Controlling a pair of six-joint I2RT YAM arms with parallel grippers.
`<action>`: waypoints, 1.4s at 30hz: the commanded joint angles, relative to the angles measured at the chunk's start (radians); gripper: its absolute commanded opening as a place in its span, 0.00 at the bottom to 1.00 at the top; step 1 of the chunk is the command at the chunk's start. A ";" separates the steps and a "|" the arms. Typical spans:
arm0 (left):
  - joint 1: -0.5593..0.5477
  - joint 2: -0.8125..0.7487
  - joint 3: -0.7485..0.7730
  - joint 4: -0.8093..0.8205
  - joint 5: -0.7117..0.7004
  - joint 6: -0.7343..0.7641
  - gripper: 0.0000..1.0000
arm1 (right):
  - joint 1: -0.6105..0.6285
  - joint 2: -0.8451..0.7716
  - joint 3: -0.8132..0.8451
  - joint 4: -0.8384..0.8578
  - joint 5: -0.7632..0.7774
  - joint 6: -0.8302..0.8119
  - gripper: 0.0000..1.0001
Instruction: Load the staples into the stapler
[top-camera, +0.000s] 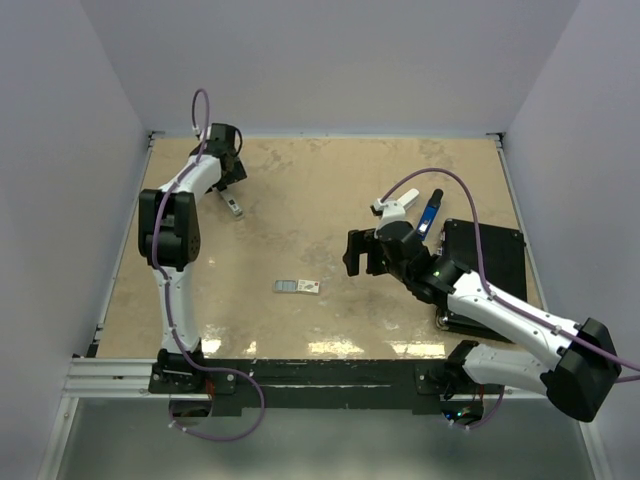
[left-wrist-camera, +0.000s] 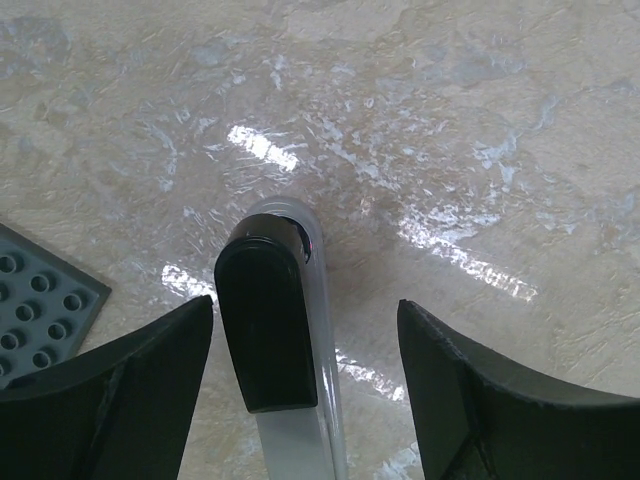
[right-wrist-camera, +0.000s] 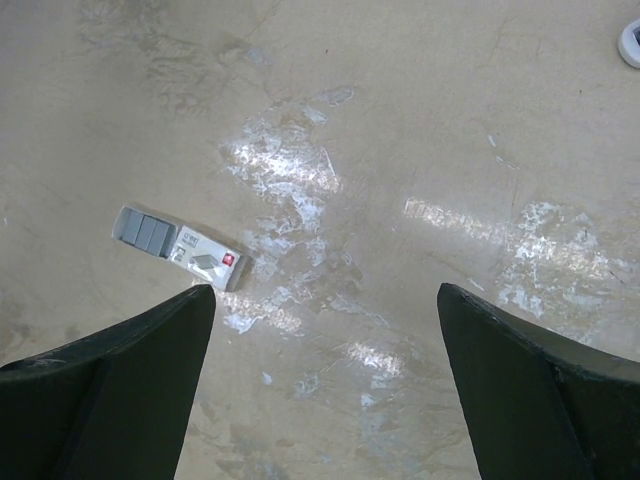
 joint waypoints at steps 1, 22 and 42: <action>0.011 0.019 0.064 -0.011 -0.029 0.000 0.77 | -0.005 -0.020 -0.002 -0.017 0.051 -0.022 0.98; -0.050 -0.277 -0.296 0.266 0.405 0.293 0.00 | -0.006 0.037 0.030 0.129 -0.139 -0.005 0.98; -0.248 -0.851 -0.660 0.527 1.017 0.620 0.00 | -0.103 0.095 0.095 0.394 -0.388 0.179 0.87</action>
